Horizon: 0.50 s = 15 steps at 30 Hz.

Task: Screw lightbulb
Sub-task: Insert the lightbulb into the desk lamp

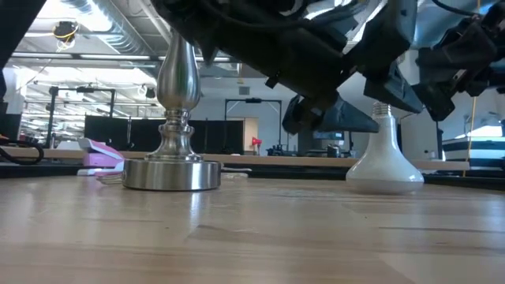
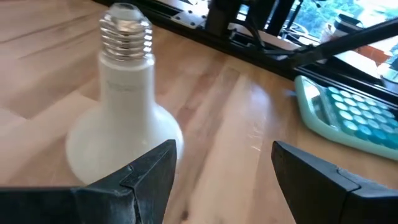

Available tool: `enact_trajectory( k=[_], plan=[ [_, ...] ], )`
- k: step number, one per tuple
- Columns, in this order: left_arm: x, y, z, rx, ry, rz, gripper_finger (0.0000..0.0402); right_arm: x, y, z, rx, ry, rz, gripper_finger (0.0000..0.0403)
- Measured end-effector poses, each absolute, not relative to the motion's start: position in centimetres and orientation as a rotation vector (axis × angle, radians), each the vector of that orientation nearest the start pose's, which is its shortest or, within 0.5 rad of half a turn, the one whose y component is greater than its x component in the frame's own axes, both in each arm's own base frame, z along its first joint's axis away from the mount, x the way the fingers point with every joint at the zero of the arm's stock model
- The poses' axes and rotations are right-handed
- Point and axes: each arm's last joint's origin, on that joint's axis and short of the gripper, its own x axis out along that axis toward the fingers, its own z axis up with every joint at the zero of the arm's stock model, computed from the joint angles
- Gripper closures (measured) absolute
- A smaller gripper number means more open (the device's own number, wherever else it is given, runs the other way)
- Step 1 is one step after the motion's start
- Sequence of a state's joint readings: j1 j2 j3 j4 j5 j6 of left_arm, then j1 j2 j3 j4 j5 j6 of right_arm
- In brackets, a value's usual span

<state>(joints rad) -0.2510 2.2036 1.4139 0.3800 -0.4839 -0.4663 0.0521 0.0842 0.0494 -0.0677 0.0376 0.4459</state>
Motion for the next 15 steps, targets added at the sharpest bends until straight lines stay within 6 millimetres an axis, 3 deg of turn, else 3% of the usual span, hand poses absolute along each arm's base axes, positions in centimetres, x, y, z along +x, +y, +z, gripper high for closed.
enact_trajectory(
  k=[9, 15],
  plan=[
    [47.1, -7.7, 14.7, -0.239, 0.329, 0.359, 0.0149, 10.4, 0.4, 16.0, 0.489, 0.189, -0.029, 0.0111],
    [47.2, -6.9, 14.7, -0.212, 0.333, 0.370, 0.0149, 10.9, 0.5, 15.0, 0.472, 0.302, -0.046, 0.0111]
  ],
)
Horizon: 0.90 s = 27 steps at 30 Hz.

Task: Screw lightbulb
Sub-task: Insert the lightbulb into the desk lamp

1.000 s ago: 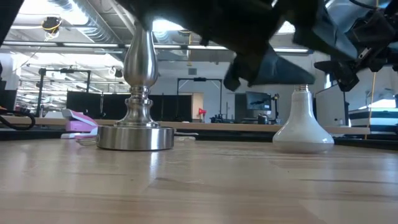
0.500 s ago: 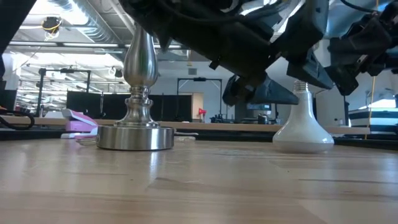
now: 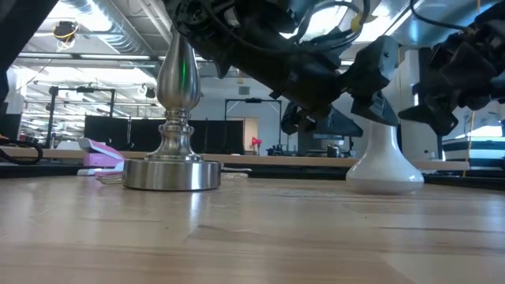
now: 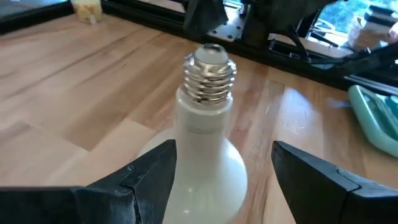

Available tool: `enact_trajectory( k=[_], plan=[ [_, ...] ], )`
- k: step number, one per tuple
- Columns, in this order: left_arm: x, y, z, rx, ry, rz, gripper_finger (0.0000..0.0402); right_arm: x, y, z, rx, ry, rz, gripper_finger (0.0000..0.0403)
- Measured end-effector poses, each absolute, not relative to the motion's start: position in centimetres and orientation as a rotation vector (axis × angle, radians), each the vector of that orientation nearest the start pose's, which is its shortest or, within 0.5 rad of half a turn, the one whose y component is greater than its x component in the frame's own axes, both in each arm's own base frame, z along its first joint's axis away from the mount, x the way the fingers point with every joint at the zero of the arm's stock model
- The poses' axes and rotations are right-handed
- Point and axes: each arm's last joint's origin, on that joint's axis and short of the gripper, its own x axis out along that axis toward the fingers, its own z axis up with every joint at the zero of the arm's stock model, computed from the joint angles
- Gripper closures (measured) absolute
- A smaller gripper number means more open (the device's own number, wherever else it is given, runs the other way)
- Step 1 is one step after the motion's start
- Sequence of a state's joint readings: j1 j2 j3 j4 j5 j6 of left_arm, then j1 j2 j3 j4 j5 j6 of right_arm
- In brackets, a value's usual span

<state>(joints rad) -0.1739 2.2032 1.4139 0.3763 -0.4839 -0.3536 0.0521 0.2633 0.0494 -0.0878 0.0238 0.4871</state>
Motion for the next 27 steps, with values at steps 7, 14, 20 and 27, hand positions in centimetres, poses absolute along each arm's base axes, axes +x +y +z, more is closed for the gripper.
enact_trajectory(
  k=[7, 14, 20, 27],
  plan=[
    [47.3, -6.1, 14.7, -0.142, 0.345, 0.374, 0.0149, 11.8, 0.4, 13.7, 0.398, 0.414, -0.097, 0.0111],
    [47.8, -5.2, 13.0, -0.231, 0.329, 0.398, 0.0149, 12.4, 0.3, 12.6, 0.350, 0.497, -0.173, 0.0111],
    [48.1, -5.3, 12.2, -0.206, 0.316, 0.383, 0.0149, 13.2, 0.4, 12.3, 0.318, 0.448, -0.148, 0.0111],
    [48.4, -4.9, 12.7, -0.208, 0.271, 0.385, 0.0149, 14.1, 0.5, 12.2, 0.324, 0.429, -0.113, 0.0111]
  ],
)
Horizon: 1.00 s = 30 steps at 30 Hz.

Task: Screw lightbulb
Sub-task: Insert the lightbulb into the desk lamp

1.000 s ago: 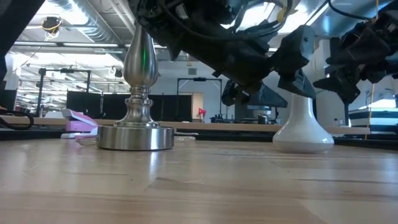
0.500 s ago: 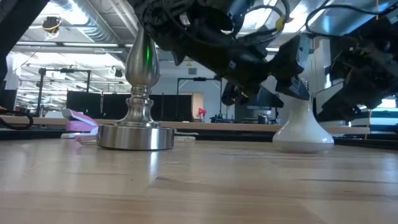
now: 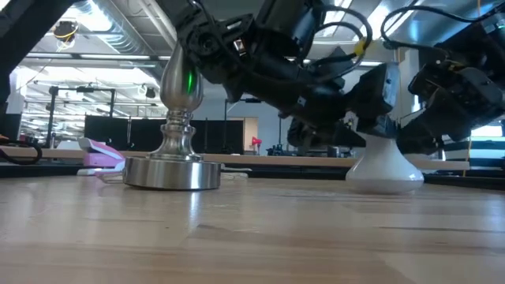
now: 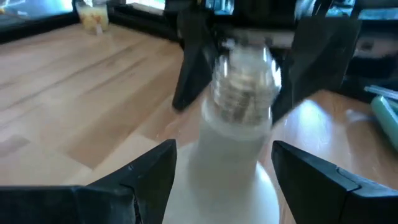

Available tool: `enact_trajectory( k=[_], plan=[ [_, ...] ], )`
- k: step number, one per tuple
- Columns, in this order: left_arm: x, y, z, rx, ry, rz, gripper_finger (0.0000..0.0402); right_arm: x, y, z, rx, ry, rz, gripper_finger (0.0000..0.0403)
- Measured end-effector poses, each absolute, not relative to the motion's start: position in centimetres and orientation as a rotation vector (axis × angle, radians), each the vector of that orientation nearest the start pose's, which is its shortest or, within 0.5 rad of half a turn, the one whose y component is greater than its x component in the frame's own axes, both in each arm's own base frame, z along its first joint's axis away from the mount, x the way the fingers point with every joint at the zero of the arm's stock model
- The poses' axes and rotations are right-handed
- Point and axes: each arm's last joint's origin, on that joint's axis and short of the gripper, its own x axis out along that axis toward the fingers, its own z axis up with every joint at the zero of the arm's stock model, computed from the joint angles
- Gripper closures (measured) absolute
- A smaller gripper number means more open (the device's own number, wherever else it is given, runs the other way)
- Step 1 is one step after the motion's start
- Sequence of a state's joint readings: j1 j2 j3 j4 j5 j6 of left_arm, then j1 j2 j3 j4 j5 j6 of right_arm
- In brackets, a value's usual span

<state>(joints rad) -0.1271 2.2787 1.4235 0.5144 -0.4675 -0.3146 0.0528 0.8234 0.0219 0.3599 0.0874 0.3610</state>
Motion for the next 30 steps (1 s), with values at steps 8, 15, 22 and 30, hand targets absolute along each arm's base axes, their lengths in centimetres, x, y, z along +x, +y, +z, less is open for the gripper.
enact_trajectory(
  k=[8, 15, 22, 30],
  plan=[
    [48.4, -4.8, 12.7, -0.216, 0.270, 0.388, 0.0149, 15.2, 0.6, 11.5, 0.334, 0.425, -0.108, 0.0111],
    [48.3, -4.8, 12.7, -0.261, 0.265, 0.394, 0.0149, 16.2, 0.7, 11.0, 0.345, 0.411, -0.063, 0.0111],
    [48.3, -4.7, 12.6, -0.251, 0.270, 0.393, 0.0149, 16.8, 0.9, 10.4, 0.354, 0.418, -0.026, 0.0111],
    [48.4, -4.8, 12.8, -0.225, 0.247, 0.383, 0.0149, 17.2, 1.0, 10.5, 0.350, 0.421, 0.016, 0.0111]
  ],
)
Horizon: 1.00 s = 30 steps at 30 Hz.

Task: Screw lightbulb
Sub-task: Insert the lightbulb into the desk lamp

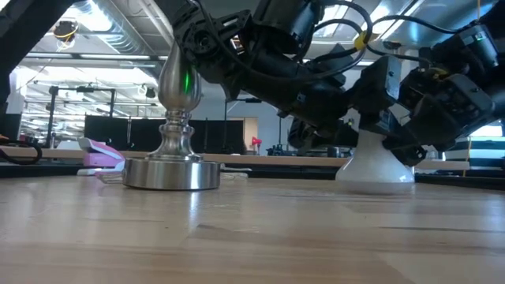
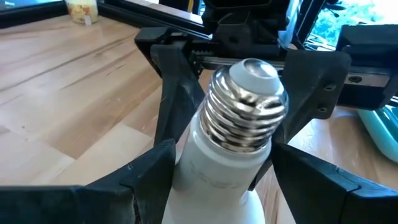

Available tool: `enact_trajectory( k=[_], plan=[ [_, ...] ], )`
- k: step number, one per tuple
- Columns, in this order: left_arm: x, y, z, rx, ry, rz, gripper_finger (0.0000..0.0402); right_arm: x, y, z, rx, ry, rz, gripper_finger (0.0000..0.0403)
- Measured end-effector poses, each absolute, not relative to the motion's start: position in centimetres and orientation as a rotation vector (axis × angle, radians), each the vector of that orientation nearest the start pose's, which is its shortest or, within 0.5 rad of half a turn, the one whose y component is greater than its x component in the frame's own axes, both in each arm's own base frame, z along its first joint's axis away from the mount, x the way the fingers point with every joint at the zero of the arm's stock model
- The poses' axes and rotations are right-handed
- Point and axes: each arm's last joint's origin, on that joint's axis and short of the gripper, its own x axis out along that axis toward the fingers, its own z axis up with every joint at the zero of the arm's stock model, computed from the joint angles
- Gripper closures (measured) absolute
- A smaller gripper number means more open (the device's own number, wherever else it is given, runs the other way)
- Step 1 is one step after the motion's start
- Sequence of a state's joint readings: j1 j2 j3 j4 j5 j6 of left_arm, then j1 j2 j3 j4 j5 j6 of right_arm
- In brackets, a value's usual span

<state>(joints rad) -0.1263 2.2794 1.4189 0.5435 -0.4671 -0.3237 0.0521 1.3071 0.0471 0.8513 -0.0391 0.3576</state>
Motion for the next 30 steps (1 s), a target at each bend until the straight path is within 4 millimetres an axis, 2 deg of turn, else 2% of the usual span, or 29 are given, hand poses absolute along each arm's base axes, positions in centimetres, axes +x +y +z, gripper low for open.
enact_trajectory(
  k=[4, 11, 14, 17, 22, 25, 30],
  plan=[
    [48.4, -4.9, 12.9, -0.217, 0.237, 0.383, 0.0150, 17.1, 1.0, 10.4, 0.351, 0.423, 0.021, 0.0111],
    [48.4, -5.4, 12.9, -0.162, 0.241, 0.373, 0.0197, 16.9, 1.1, 10.3, 0.351, 0.434, 0.039, 0.0111],
    [48.3, -5.6, 12.9, -0.142, 0.243, 0.370, 0.0204, 16.9, 1.1, 10.2, 0.345, 0.445, 0.039, 0.0111],
    [48.3, -5.8, 13.0, -0.116, 0.247, 0.368, 0.0198, 16.9, 1.1, 10.2, 0.343, 0.447, 0.038, 0.0111],
    [48.4, -5.3, 13.1, -0.174, 0.229, 0.382, 0.0170, 16.9, 1.0, 10.2, 0.338, 0.450, 0.027, 0.0111],
    [48.7, -4.7, 14.0, -0.228, 0.170, 0.403, 0.0155, 16.9, 1.1, 10.1, 0.334, 0.463, 0.028, 0.0111],
    [48.7, -4.7, 14.3, -0.234, 0.148, 0.396, 0.0148, 16.8, 1.1, 10.0, 0.333, 0.472, 0.027, 0.0111]
  ],
)
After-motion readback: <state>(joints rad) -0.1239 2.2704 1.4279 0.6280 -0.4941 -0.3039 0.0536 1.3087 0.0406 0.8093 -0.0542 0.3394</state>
